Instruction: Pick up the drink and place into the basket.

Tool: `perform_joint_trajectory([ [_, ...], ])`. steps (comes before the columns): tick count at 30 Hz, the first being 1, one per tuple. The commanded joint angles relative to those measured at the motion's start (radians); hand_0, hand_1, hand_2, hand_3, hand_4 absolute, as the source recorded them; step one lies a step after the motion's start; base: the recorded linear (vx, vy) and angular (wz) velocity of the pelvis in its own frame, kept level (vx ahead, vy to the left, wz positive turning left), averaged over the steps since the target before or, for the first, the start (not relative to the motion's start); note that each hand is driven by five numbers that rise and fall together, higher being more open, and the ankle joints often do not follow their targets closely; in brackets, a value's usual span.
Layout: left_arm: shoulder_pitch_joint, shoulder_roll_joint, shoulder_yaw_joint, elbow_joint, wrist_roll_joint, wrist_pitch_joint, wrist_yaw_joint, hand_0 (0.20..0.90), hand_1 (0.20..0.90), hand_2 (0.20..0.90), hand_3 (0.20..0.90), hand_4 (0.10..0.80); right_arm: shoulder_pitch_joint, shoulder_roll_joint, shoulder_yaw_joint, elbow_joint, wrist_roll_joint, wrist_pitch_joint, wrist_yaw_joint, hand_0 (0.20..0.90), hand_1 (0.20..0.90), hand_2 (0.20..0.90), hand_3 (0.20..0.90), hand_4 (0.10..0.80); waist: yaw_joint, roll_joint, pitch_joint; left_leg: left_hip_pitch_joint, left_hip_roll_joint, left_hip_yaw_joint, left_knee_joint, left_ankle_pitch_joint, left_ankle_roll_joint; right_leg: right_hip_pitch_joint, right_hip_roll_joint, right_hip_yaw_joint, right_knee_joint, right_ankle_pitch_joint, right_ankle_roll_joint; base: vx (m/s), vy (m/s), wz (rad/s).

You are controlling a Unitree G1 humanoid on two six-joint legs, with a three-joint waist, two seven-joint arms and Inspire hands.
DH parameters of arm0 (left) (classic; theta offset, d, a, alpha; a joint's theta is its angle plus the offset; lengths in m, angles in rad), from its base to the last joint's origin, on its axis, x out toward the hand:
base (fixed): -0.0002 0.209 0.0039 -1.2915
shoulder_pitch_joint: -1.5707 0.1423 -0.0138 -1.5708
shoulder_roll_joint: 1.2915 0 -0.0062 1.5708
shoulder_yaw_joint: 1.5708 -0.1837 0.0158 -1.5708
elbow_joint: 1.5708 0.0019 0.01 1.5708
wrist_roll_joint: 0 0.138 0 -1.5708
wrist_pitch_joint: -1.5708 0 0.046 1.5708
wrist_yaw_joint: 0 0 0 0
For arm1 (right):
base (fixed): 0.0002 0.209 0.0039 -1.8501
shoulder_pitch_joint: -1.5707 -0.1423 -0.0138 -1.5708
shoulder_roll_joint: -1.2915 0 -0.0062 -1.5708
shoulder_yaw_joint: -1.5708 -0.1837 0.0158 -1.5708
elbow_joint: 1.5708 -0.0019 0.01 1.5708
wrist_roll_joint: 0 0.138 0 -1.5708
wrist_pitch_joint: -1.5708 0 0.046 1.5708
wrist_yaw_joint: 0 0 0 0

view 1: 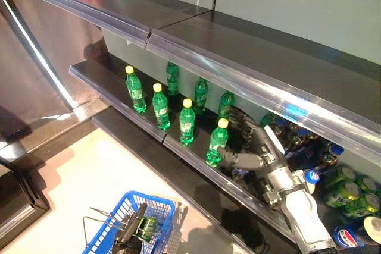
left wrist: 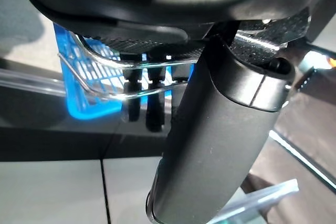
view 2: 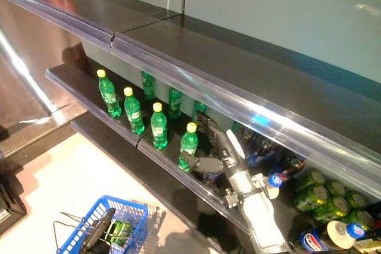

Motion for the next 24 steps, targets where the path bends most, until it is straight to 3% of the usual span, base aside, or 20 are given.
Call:
perform_joint_trajectory([
  [1, -0.108, 0.046, 0.019, -0.175, 0.039, -0.128, -0.095, 0.300, 0.300, 0.300, 0.200, 0.100, -0.055, -0.041, -0.065, -0.141, -0.066, -0.131, -0.156, 0.900, 0.900, 0.900, 0.900, 0.800, 0.010, 0.010, -0.068, 0.006, 0.070, 0.063, 0.031, -0.001, -0.032, -0.055, -0.137, -0.051, 0.028, 0.114, 0.080, -0.007, 0.004, -0.06],
  [4, -0.102, 0.042, 0.028, -0.187, 0.044, -0.125, -0.089, 0.300, 0.300, 0.300, 0.200, 0.100, -0.041, -0.043, -0.091, -0.140, -0.115, -0.138, -0.254, 0.900, 0.900, 0.900, 0.900, 0.800, 0.005, 0.011, -0.066, 0.004, 0.070, 0.066, 0.033, -0.002, -0.031, -0.058, -0.136, -0.047, 0.028, 0.114, 0.081, -0.003, 0.004, -0.02],
  [14, -0.102, 0.033, 0.041, -0.178, 0.044, -0.125, -0.084, 0.300, 0.300, 0.300, 0.200, 0.100, -0.032, -0.042, -0.113, -0.133, -0.190, -0.123, -0.422, 0.900, 0.900, 0.900, 0.900, 0.800, -0.003, 0.014, -0.066, 0.007, 0.067, 0.073, 0.033, -0.007, -0.027, -0.062, -0.139, -0.040, 0.028, 0.117, 0.086, 0.001, 0.007, -0.04],
  [24, -0.098, 0.031, 0.031, -0.189, 0.045, -0.124, -0.079, 0.300, 0.300, 0.300, 0.200, 0.100, -0.017, -0.013, -0.075, -0.069, -0.148, -0.081, -0.394, 0.900, 0.900, 0.900, 0.900, 0.800, 0.000, 0.012, -0.064, 0.004, 0.062, 0.068, 0.034, -0.009, -0.026, -0.062, -0.143, -0.044, 0.028, 0.118, 0.087, 0.001, 0.003, -0.02],
])
